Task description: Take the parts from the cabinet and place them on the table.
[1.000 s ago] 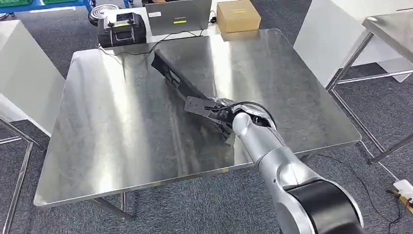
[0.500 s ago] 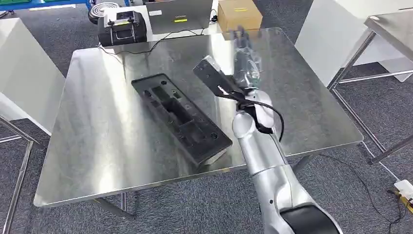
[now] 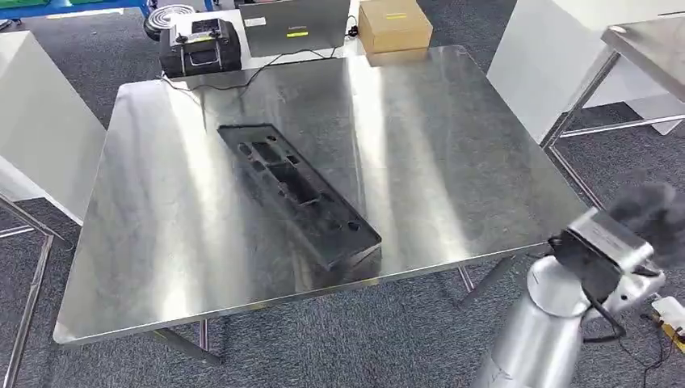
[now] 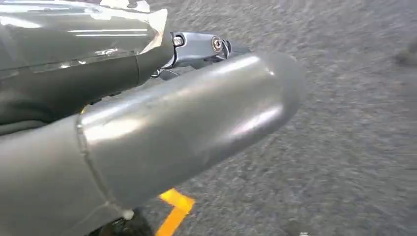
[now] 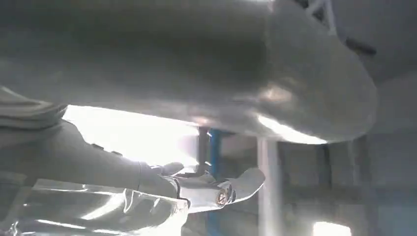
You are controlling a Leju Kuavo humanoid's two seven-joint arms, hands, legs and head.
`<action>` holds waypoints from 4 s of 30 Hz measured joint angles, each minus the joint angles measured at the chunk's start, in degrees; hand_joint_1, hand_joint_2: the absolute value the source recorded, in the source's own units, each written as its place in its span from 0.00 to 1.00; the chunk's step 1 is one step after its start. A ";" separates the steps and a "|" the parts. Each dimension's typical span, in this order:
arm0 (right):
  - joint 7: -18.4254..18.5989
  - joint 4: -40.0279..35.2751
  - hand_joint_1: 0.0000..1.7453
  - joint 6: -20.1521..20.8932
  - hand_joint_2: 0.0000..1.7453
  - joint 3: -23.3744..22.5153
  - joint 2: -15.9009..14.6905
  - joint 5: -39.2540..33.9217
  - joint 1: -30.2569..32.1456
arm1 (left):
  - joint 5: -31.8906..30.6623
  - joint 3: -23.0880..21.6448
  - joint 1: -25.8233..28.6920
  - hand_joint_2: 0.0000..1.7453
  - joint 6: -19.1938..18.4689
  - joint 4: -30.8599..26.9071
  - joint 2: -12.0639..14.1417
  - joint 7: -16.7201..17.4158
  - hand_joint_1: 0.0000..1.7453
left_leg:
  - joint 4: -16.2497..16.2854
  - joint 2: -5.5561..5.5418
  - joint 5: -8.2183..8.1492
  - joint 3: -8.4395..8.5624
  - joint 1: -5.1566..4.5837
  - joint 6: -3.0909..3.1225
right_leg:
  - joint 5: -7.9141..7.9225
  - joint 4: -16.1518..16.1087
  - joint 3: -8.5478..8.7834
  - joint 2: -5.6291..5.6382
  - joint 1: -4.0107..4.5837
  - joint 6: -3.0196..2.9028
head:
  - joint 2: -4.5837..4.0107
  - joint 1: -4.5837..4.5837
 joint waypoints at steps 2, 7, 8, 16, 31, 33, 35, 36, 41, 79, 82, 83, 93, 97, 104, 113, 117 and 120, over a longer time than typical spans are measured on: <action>1.48 -0.41 0.00 -0.13 0.00 3.19 -1.53 -7.00 3.52 | 0.00 0.00 -0.02 0.00 0.00 -0.04 -0.02 -1.98 0.00 | 0.00 0.00 0.00 0.06 0.00 -0.01 | -0.02 0.01 0.01 0.00 0.00 -0.01 | 0.00 0.04; 1.61 -1.37 0.00 -0.20 0.00 8.13 -3.67 -9.07 6.96 | 0.02 0.00 -0.01 0.00 -0.04 -0.09 -0.04 -2.53 0.00 | 0.00 0.01 0.04 0.11 0.05 -0.01 | -0.02 0.02 0.05 -0.02 0.03 -0.02 | 0.00 0.07; 1.94 -1.37 0.00 -0.07 0.00 8.61 -4.00 -10.59 7.19 | 0.02 0.02 -0.01 0.00 -0.15 -0.11 -0.07 -2.62 0.00 | 0.00 0.01 0.04 0.11 0.05 -0.01 | -0.02 0.03 0.06 -0.02 0.03 -0.02 | 0.00 0.04; -1.09 0.87 0.00 7.97 0.00 18.37 -9.20 -28.54 12.99 | 0.50 0.18 -0.33 0.00 0.63 -0.33 -0.70 -1.26 0.00 | -1.46 0.19 1.36 0.66 0.47 1.82 | -4.07 6.06 -2.41 -0.01 -0.10 0.17 | 0.00 0.22; 0.04 5.64 0.00 17.63 0.00 21.53 -10.80 -33.20 19.53 | -35.70 16.20 -0.70 0.00 12.24 -4.19 -6.57 17.02 0.00 | 5.57 0.40 -3.41 -3.82 1.33 -2.43 | -1.31 0.67 1.69 -0.46 -1.70 -0.69 | 0.00 -0.54; 0.98 5.69 0.00 18.81 0.00 20.59 -10.47 -33.20 20.88 | -37.90 20.38 -0.91 0.00 12.37 -6.85 -7.76 22.57 0.00 | 14.68 0.66 -8.69 -6.55 1.90 -3.21 | -0.69 0.75 0.74 -0.63 -1.69 -0.54 | 0.00 -0.59; 1.66 5.75 0.00 19.76 0.00 19.45 -10.29 -33.53 22.45 | -39.30 23.40 -0.78 0.00 12.44 -8.85 -8.52 27.01 0.00 | 17.37 0.77 -9.72 -6.19 2.29 -3.62 | -0.04 0.78 -0.08 -0.79 -1.72 -0.32 | 0.00 -0.57; 1.94 5.80 0.00 20.29 0.00 18.86 -10.16 -33.77 23.18 | -39.74 24.44 -0.69 0.00 12.48 -9.69 -8.79 28.45 0.00 | 14.62 0.84 -8.51 -3.95 2.47 -3.72 | 0.20 0.82 -0.43 -0.92 -1.83 0.02 | 0.00 -0.55; 3.87 6.41 0.00 23.78 0.00 15.53 -8.96 -34.47 25.34 | -39.67 27.08 -0.76 0.00 12.57 -12.55 -9.86 29.71 0.00 | -0.07 0.88 -4.53 5.56 2.11 -3.11 | 1.48 0.82 -1.02 -1.31 -1.77 1.93 | 0.00 -0.33; 22.47 82.21 0.00 10.75 0.00 -7.17 -11.91 -18.90 16.15 | -18.95 26.95 -3.22 0.00 11.04 -1.90 -4.11 10.24 0.00 | 0.53 1.25 -1.42 1.58 1.98 -0.26 | -8.96 15.99 -6.88 -0.55 -1.75 1.91 | 0.00 -0.11; 32.26 86.07 0.00 10.71 0.00 -6.89 -12.89 -14.87 16.15 | -19.10 26.71 -3.22 0.00 11.78 -1.60 -3.98 11.06 0.00 | 0.62 1.24 0.55 -0.81 1.40 -0.16 | -6.61 17.33 -3.82 -0.42 -1.40 3.35 | 0.00 0.00; 35.56 87.23 0.00 11.25 0.00 -6.89 -13.31 -14.52 16.48 | -19.38 26.69 -3.21 0.00 12.00 -1.46 -3.89 11.59 0.00 | 0.62 1.06 1.22 -1.71 1.24 -0.22 | -4.94 13.13 -0.45 -0.41 -1.21 3.58 | 0.00 0.07; 51.62 91.98 0.00 18.40 0.00 -6.98 -15.80 -14.34 19.55 | -22.16 26.38 -2.95 0.00 11.95 -0.85 -3.34 14.04 0.00 | 9.04 0.93 -6.18 -5.46 1.76 -3.14 | -3.22 -1.79 5.80 -0.58 -0.99 -0.78 | 0.00 -0.52; 47.57 92.37 0.00 16.50 0.00 -7.04 -15.98 -14.30 19.91 | -22.42 25.64 -3.00 0.00 11.30 -0.74 -3.04 14.04 0.00 | 16.04 1.02 -6.57 -4.24 2.43 -4.04 | -1.59 -0.27 2.44 -0.92 -1.03 -0.26 | 0.00 -0.61; 41.17 92.46 0.00 13.05 0.00 -7.17 -16.15 -14.14 19.10 | -22.42 25.22 -3.23 0.00 9.53 -0.68 -2.58 13.23 0.00 | 1.16 0.87 -4.98 5.28 1.97 -3.13 | 0.21 1.74 -0.36 -0.99 -1.07 2.45 | 0.00 -0.61; 40.17 92.59 0.00 11.69 0.00 -8.22 -16.15 -14.89 18.60 | -22.62 24.30 -3.29 0.00 8.63 -0.35 -2.40 13.45 0.00 | 0.32 1.59 1.04 -1.23 2.17 -1.07 | -6.98 15.79 -1.29 -0.31 -1.32 4.15 | 0.00 0.28; 39.21 92.61 0.00 11.26 0.00 -9.05 -16.09 -16.18 18.07 | -22.93 23.91 -3.36 0.00 7.56 -0.33 -2.18 13.41 0.00 | 0.59 1.66 3.41 -2.57 1.80 -2.53 | -7.76 -1.69 9.69 0.13 -1.25 3.05 | 0.00 0.04; 38.77 92.74 0.00 11.04 0.00 -10.32 -16.02 -17.73 18.60 | -23.28 23.85 -3.16 0.00 6.60 -0.31 -1.88 13.06 0.00 | -0.19 1.60 5.22 -3.07 2.24 -3.49 | -6.29 -1.40 8.19 -0.08 -1.03 1.14 | 0.00 0.02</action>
